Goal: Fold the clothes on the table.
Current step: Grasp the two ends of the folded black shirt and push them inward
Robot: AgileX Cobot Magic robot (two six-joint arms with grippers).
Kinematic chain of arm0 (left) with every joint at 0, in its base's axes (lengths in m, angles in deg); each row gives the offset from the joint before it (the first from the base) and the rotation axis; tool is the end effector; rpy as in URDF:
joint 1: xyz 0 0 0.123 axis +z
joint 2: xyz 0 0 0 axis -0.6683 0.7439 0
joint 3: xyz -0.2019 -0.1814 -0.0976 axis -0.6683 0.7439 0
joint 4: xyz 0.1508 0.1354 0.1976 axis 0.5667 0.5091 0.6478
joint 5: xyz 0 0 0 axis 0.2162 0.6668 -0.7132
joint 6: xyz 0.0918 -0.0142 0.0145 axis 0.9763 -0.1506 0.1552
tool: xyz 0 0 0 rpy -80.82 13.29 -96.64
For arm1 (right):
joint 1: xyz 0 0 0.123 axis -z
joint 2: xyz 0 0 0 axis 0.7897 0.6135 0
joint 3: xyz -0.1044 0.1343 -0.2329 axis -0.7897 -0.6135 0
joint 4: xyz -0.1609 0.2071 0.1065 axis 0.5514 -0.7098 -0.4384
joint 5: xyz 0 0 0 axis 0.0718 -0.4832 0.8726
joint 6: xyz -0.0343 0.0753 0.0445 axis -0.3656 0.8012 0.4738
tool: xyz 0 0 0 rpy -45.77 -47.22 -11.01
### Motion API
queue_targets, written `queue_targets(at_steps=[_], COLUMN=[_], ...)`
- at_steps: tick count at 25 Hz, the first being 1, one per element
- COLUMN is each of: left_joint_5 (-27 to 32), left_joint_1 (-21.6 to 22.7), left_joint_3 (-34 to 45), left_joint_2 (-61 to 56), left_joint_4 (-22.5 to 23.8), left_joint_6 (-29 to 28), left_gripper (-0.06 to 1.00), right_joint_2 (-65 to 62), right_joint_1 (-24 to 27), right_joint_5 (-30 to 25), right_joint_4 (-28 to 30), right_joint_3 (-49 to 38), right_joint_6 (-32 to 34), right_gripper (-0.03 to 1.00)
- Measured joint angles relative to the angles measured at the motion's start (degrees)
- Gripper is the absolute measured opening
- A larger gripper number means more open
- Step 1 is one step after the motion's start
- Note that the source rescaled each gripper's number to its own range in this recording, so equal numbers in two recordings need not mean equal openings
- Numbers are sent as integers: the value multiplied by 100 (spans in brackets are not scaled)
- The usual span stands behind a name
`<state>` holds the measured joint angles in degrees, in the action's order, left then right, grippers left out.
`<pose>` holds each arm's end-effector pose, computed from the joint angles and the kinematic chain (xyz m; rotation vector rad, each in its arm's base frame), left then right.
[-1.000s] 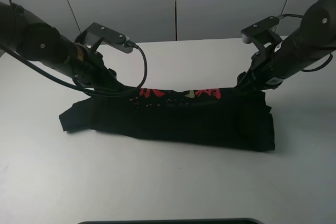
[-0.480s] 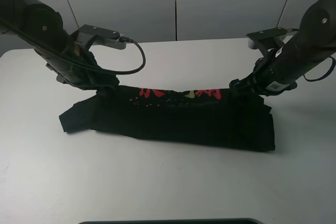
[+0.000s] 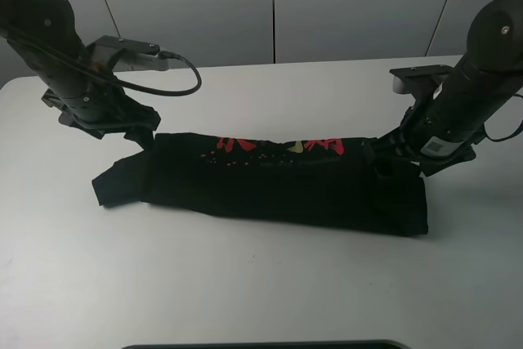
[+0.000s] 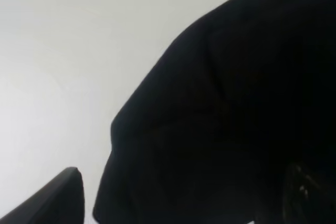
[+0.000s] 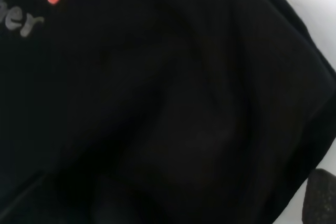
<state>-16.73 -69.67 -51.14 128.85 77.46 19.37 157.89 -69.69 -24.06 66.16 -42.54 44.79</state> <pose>0.3175 -0.1578 0.1491 0.5589 2.8127 0.0142 0.2749 0.0969 0.1189 -0.3612 2.9984 0.1907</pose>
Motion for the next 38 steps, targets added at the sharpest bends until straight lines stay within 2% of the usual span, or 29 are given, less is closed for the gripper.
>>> queue_targets(at_steps=[2, 5, 38], left_joint_5=[42, 51, 69], left_joint_1=[250, 357, 366], left_joint_3=[0, 0, -12], left_joint_2=[0, 0, 1025], left_joint_4=[-436, -804, -998], left_joint_6=[386, 725, 812], left_gripper=[98, 99, 99], right_joint_2=[0, 0, 0], right_joint_1=[0, 0, 0], right_joint_5=[23, 88, 90], right_joint_4=[0, 0, 0], right_joint_3=[0, 0, 0], right_joint_6=[46, 100, 209], right_gripper=[100, 100, 100])
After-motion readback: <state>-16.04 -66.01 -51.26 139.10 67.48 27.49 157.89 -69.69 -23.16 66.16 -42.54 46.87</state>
